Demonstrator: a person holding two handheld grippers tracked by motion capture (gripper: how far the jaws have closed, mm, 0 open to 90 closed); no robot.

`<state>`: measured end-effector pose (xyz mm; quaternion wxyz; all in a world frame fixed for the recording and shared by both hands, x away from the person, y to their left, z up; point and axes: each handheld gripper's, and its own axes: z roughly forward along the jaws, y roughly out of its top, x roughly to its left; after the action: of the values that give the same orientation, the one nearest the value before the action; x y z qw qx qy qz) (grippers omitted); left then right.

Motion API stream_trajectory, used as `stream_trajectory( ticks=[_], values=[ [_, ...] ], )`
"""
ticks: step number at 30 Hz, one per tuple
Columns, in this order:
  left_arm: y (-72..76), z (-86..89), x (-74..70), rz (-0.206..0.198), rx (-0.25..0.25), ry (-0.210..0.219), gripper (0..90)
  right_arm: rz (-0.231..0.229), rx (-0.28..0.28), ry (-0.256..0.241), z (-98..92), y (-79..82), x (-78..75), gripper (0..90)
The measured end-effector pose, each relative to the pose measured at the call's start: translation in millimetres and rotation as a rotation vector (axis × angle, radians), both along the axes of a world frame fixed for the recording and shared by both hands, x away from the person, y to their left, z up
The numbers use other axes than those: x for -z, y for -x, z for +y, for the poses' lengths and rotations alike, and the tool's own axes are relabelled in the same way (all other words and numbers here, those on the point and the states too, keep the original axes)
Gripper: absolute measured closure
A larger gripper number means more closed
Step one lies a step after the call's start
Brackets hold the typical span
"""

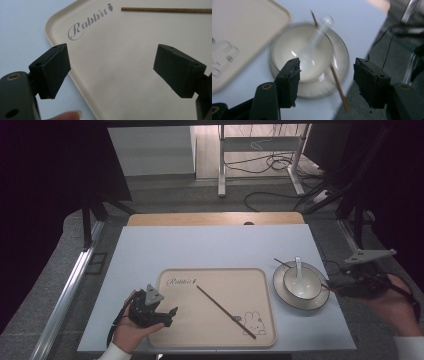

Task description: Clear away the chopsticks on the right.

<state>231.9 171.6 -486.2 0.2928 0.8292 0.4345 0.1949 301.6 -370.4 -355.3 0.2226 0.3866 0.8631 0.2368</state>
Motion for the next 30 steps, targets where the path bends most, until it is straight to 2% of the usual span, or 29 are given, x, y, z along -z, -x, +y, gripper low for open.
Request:
stream_trajectory(
  ticks=[1, 2, 3, 4, 5, 6, 8, 9, 14, 17, 20, 22, 24, 27, 29, 30],
  values=[
    [-0.4, -0.1, 0.0, 0.002, 0.002, -0.003, 13.9, 0.034, 0.017, 0.009, -14.8, -9.3, 5.5, 38.7],
    [-1.1, -0.7, 0.3, 0.001, -0.004, 0.000, 13.9, 0.089, 0.030, 0.022, -31.6, -22.4, 18.5, 39.7],
    [-1.1, -0.7, 0.3, 0.001, -0.004, 0.000, 13.9, 0.089, 0.030, 0.022, -31.6, -22.4, 18.5, 39.7],
    [-1.4, -0.7, 0.4, 0.002, -0.006, 0.000, 13.9, 0.152, 0.051, 0.039, -44.5, -35.9, 39.1, 40.7],
    [-1.4, -0.7, 0.4, 0.002, -0.006, 0.000, 13.9, 0.152, 0.051, 0.039, -44.5, -35.9, 39.1, 40.7],
    [-1.6, -0.6, 0.6, 0.003, -0.007, 0.000, 13.9, 0.172, 0.052, 0.039, -47.0, -39.4, 45.7, 41.6],
    [-2.2, 0.1, 1.3, 0.005, -0.010, -0.001, 13.9, 0.240, 0.044, 0.043, -54.9, -51.2, 67.6, 44.8],
    [-2.2, 0.1, 1.3, 0.005, -0.010, -0.001, 13.9, 0.240, 0.044, 0.043, -54.9, -51.2, 67.6, 44.8],
    [-2.1, 2.4, 1.3, 0.004, -0.013, -0.002, 13.9, 0.315, 0.035, 0.075, -58.4, -62.6, 91.2, 53.1],
    [-2.0, 2.9, 1.5, 0.003, -0.015, 0.000, 13.9, 0.325, 0.023, 0.091, -56.1, -63.5, 94.9, 57.0],
    [-1.8, 2.3, 1.8, 0.003, -0.012, -0.002, 13.9, 0.354, 0.013, 0.127, -52.4, -65.6, 100.6, 63.0],
    [-1.7, 2.2, 1.6, 0.003, -0.011, -0.003, 13.9, 0.375, 0.003, 0.140, -51.1, -66.8, 105.2, 69.0],
    [-1.9, 2.9, 1.4, 0.002, -0.015, -0.001, 13.9, 0.392, -0.011, 0.163, -50.5, -66.3, 109.5, 78.7],
    [-2.4, 3.5, 1.7, 0.003, -0.015, -0.002, 13.9, 0.396, -0.020, 0.154, -50.8, -64.6, 108.8, 82.1],
    [-2.4, 3.5, 1.7, 0.003, -0.015, -0.003, 13.9, 0.381, -0.007, 0.149, -52.2, -61.8, 105.7, 82.5],
    [-2.3, 3.5, 1.5, 0.002, -0.015, -0.002, 13.9, 0.372, 0.004, 0.128, -53.6, -58.8, 100.9, 82.6]
  ],
)
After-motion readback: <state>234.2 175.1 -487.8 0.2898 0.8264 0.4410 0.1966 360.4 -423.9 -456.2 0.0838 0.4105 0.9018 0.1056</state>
